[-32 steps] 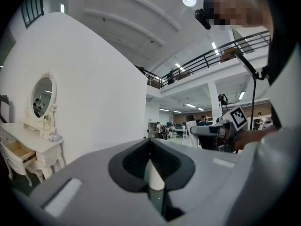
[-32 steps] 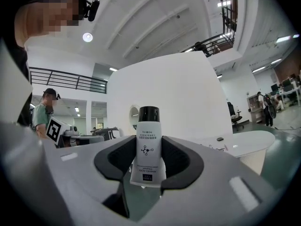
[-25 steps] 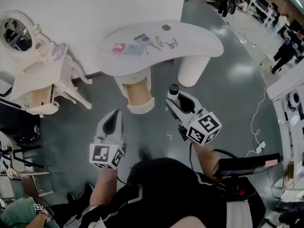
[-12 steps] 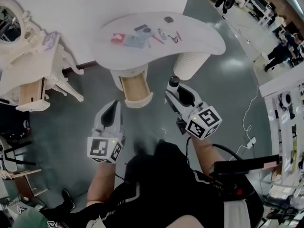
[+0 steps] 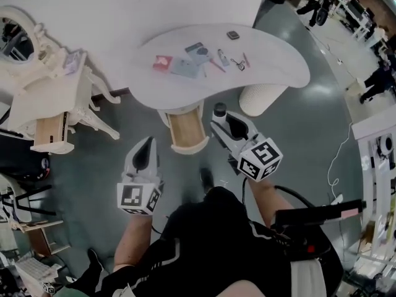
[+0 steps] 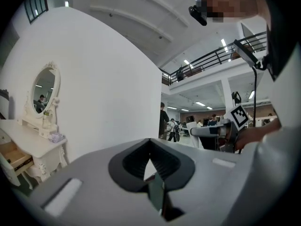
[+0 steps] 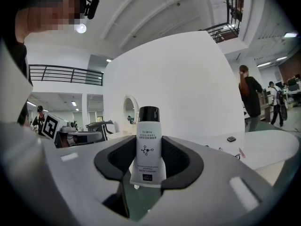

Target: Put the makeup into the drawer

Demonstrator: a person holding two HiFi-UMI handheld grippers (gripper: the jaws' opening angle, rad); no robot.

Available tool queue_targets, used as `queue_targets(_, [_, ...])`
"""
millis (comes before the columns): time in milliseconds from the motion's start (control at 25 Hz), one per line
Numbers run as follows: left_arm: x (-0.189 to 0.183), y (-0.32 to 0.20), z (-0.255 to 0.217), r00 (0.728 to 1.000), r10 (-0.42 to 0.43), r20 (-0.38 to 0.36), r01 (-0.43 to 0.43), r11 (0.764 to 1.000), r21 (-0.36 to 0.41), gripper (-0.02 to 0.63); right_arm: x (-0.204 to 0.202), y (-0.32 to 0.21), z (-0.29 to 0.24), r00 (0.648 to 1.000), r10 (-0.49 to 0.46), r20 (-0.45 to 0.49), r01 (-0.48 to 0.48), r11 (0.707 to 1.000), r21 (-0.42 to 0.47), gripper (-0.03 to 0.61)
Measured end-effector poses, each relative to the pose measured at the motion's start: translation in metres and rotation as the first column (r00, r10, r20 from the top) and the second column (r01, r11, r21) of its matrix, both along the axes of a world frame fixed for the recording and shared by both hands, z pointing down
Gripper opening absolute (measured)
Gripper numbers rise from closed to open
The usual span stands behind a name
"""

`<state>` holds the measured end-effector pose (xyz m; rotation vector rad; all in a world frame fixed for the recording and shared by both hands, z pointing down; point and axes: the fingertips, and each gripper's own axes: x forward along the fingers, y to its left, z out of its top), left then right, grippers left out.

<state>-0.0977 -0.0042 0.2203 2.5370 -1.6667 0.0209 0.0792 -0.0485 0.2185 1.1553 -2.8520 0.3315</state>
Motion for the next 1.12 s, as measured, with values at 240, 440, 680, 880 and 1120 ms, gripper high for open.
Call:
queue_targets(240, [0.004, -0.047, 0.003, 1.0, -0.03, 0.007, 0.03, 0.999, -0.015, 0.0, -0.008, -0.048, 0.005, 0.995, -0.101, -0.019, 0.101, 0.995, 0.008, 0.172])
queue_targets(440, [0.016, -0.077, 0.025, 0.999, -0.036, 0.036, 0.037, 0.998, -0.041, 0.0, -0.014, -0.079, 0.026, 0.98, -0.188, -0.065, 0.188, 0.982, -0.005, 0.172])
queue_targets(680, [0.026, -0.102, 0.057, 0.998, -0.056, 0.019, 0.058, 0.992, -0.11, 0.0, -0.022, -0.101, 0.061, 0.954, -0.274, -0.123, 0.271, 0.962, -0.043, 0.172])
queue_targets(880, [0.021, -0.11, 0.089, 0.999, -0.047, 0.013, 0.048, 0.988, -0.148, 0.0, -0.047, -0.107, 0.092, 0.926, -0.34, -0.16, 0.336, 0.94, -0.056, 0.172])
queue_targets(1120, [0.003, -0.122, 0.139, 0.998, -0.059, 0.032, 0.064, 0.978, -0.196, 0.0, -0.076, -0.108, 0.153, 0.884, -0.414, -0.216, 0.399, 0.91, -0.111, 0.172])
